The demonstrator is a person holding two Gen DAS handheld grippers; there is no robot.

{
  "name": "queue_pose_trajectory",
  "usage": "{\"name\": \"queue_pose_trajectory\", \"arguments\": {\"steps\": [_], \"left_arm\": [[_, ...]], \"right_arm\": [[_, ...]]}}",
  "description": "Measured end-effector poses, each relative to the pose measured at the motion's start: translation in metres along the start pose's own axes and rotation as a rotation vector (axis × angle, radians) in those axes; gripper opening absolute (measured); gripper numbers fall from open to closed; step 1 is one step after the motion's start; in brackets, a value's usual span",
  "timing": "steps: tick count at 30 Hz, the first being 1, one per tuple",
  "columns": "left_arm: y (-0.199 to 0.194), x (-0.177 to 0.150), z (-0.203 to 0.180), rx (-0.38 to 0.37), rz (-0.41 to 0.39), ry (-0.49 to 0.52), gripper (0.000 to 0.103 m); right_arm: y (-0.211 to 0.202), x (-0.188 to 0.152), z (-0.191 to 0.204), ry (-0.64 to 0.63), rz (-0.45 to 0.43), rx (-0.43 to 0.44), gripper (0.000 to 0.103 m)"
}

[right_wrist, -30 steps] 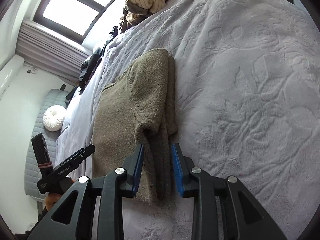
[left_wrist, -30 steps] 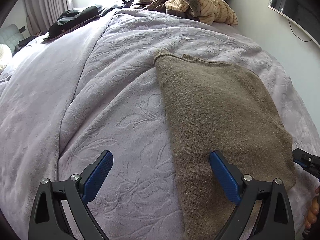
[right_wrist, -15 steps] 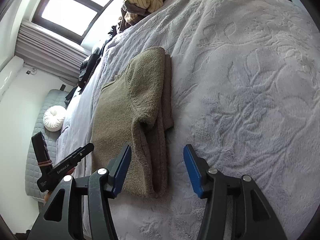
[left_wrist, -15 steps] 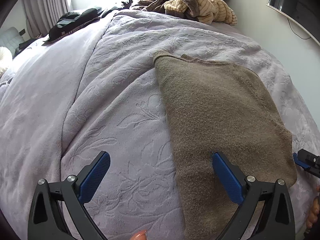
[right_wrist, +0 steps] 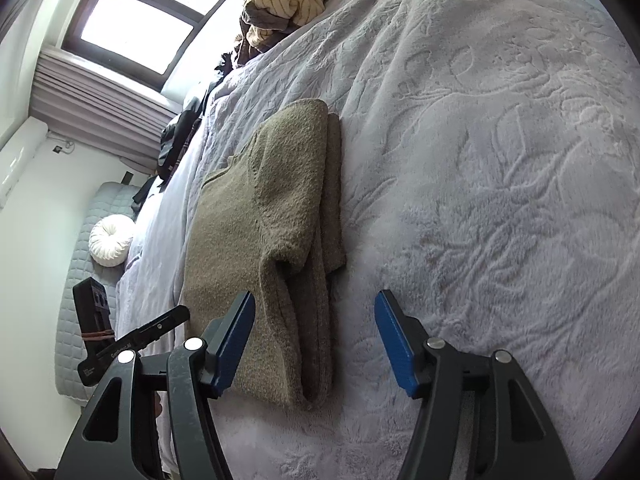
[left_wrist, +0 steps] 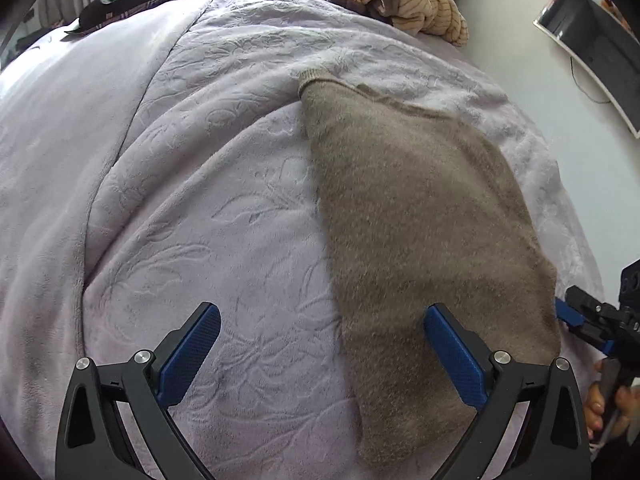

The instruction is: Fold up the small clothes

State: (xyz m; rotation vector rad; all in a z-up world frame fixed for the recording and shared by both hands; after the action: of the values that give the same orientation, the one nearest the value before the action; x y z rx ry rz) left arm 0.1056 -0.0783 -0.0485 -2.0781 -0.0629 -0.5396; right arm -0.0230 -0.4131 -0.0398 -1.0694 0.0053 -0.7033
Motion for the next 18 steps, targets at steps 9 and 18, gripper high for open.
{"name": "queue_pose_trajectory", "arguments": {"steps": [9,18], "left_arm": [[0.016,0.038,-0.009,-0.124,-0.009,-0.018,0.102],[0.057,0.049,-0.011,-0.225,0.074,-0.032,0.102]], "right_arm": [[0.025,0.034,0.002,0.039,0.040,0.064,0.067],[0.067,0.064,0.014,-0.001,0.146,0.072,0.067]]}}
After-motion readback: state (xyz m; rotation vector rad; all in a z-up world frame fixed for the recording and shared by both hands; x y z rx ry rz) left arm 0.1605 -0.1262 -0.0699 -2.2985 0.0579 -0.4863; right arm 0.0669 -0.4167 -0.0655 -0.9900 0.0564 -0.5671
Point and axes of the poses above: each gripper's, at about its wrist camera, not at the fingertips, and y roughly the way its jaws point, z to its left, x to its top, the point moved 1 cm from there along y, roughly the way its jaws point, and after that the axes turned 11 degrees about -x, right-handed, at the moved point
